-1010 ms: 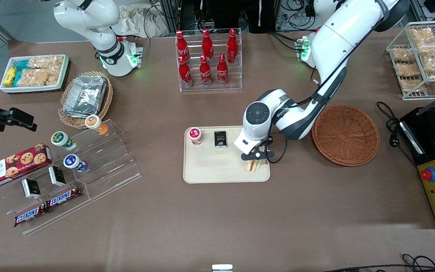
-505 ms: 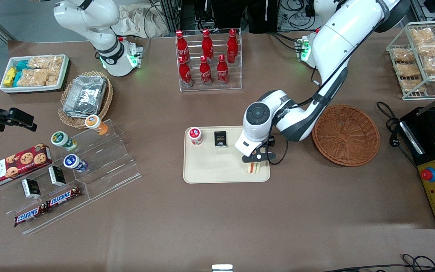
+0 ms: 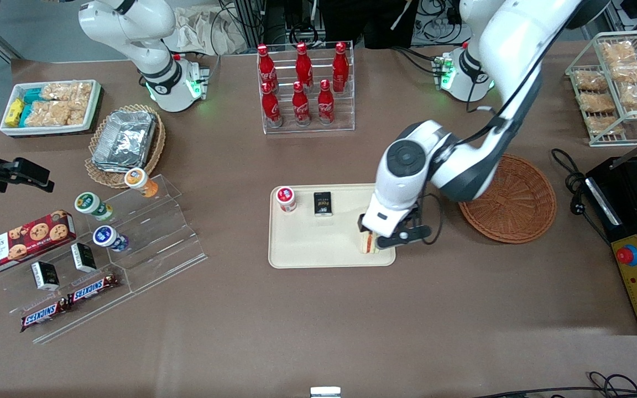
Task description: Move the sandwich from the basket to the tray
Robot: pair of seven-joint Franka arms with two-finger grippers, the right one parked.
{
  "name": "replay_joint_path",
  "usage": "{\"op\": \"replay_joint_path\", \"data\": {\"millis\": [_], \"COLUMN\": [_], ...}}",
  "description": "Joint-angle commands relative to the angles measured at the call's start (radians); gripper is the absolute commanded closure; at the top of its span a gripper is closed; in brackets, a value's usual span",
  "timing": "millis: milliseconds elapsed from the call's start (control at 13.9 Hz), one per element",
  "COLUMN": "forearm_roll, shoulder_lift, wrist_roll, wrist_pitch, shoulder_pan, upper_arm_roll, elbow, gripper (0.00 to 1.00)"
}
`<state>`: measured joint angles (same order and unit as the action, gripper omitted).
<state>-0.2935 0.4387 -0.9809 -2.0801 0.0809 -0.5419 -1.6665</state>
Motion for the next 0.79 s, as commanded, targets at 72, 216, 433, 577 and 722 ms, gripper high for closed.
{"op": "replay_joint_path", "data": {"millis": [72, 216, 433, 577, 722], "forearm_roll": [0.225, 0.309, 0.324, 0.324, 0.324], "shoulder_lift": [-0.260, -0.372, -0.466, -0.477, -0.466], "wrist_roll": [0.160, 0.320, 0.662, 0.841, 0.861], "wrist_pitch": [0.257, 0.354, 0.490, 0.543, 0.545], "shoulder_pan": [0.006, 0.080, 0.102, 0.094, 0.080], "upper_arm_roll": [0.133, 0.308, 0.459, 0.535, 0.543], "elbow": [0.039, 0.033, 0.025, 0.037, 0.085], "gripper": [0.00, 0.00, 0.00, 0.00, 0.00]}}
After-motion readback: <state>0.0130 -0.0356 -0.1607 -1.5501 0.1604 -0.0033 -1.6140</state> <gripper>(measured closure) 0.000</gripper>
